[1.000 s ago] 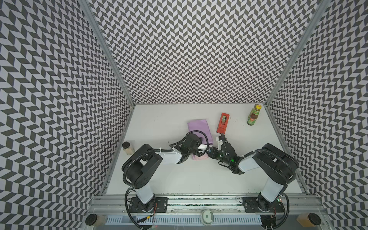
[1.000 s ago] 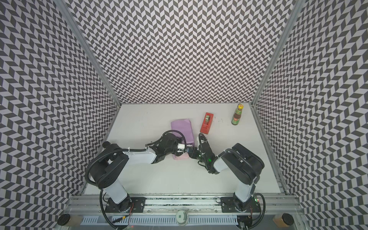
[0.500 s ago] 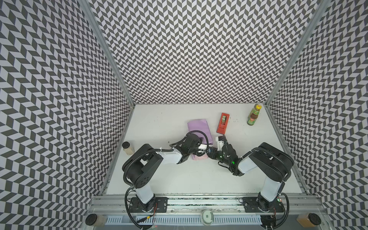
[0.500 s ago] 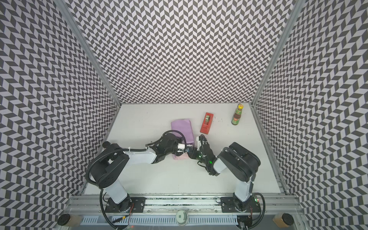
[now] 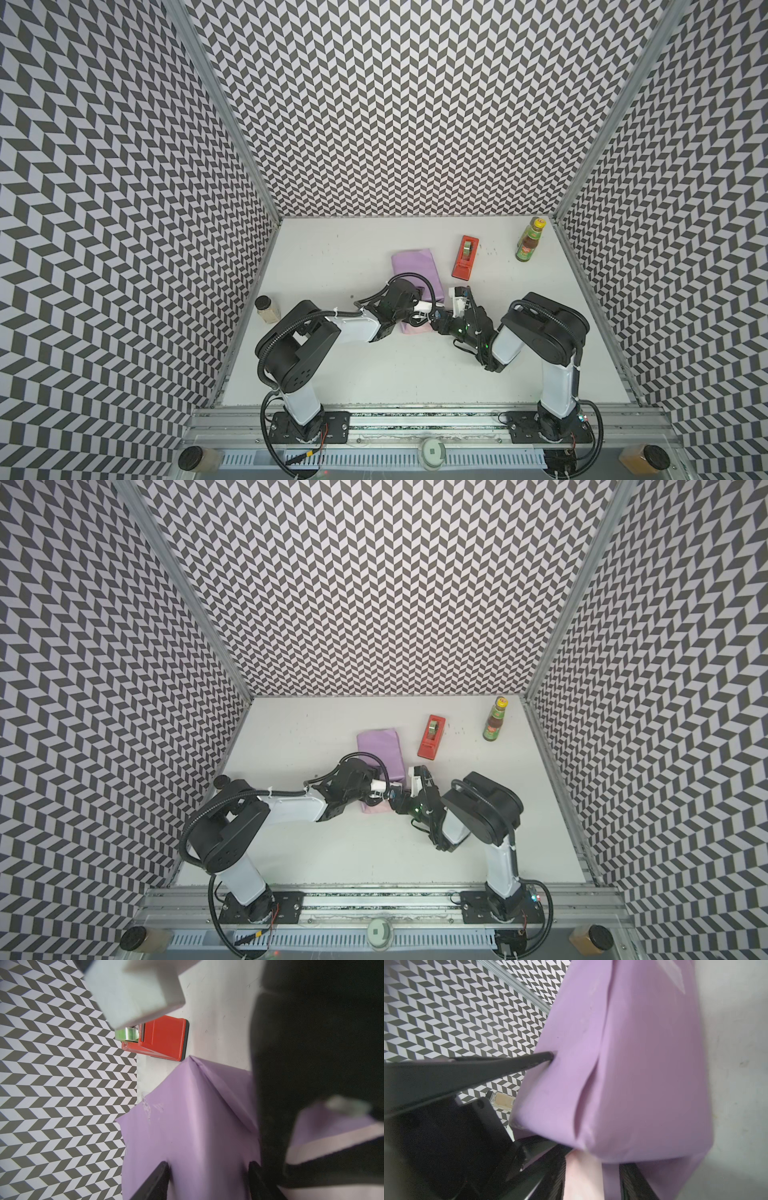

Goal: Wrap the gift box in paper

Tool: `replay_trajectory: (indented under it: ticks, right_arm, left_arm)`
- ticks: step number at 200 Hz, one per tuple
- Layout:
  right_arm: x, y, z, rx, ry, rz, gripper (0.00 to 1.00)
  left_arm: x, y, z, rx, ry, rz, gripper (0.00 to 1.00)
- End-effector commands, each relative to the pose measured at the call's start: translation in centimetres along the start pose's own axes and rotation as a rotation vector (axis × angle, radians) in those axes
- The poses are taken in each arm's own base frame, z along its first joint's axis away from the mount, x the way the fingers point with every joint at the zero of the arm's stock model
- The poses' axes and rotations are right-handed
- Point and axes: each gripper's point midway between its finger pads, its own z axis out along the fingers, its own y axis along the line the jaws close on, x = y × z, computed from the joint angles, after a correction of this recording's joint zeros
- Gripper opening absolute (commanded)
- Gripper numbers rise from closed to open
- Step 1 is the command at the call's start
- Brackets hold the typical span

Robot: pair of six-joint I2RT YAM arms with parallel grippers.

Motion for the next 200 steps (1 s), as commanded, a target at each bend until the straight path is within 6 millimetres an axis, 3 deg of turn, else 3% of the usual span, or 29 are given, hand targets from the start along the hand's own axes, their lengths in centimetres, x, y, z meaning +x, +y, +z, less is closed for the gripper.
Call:
replay_trajectory:
  ticks: [1,44,84,103,129,170,200]
  right_arm:
    - [-1.1,2.3,-0.7,-0.083,-0.055,-0.059,0.48]
    - [-1.2,3.2,-2.9,-0.069,-0.039,-0.151,0.55]
    - [-1.5,0.7,-6.0,0.079,-0.028,-0.214,0.57]
    - [-2.9,-1.1,-6.9,0.205,-0.008,-0.24,0.55]
    - [-5.7,-2.0,-8.3,0.322,-0.033,-0.279,0.55]
    - [-10.0,-0.5,-9.9,0.389,-0.126,-0.361,0.58]
    - [-11.8,0.5,-10.3,0.406,-0.173,-0.403,0.58]
  left_arm:
    - [0.7,-6.7,0.5,0.218,0.013,0.016,0.62]
    - [0.7,-6.7,0.5,0.217,0.012,0.014,0.62]
    - [0.7,-6.7,0.5,0.219,0.01,0.012,0.62]
    - [0.5,-6.6,0.5,0.218,0.006,0.009,0.62]
    - [0.2,-6.4,0.4,0.214,-0.008,-0.005,0.62]
    - [-1.2,-4.5,0.1,0.175,-0.056,-0.059,0.67]
    - [-2.2,-3.2,-0.3,0.151,-0.08,-0.085,0.73]
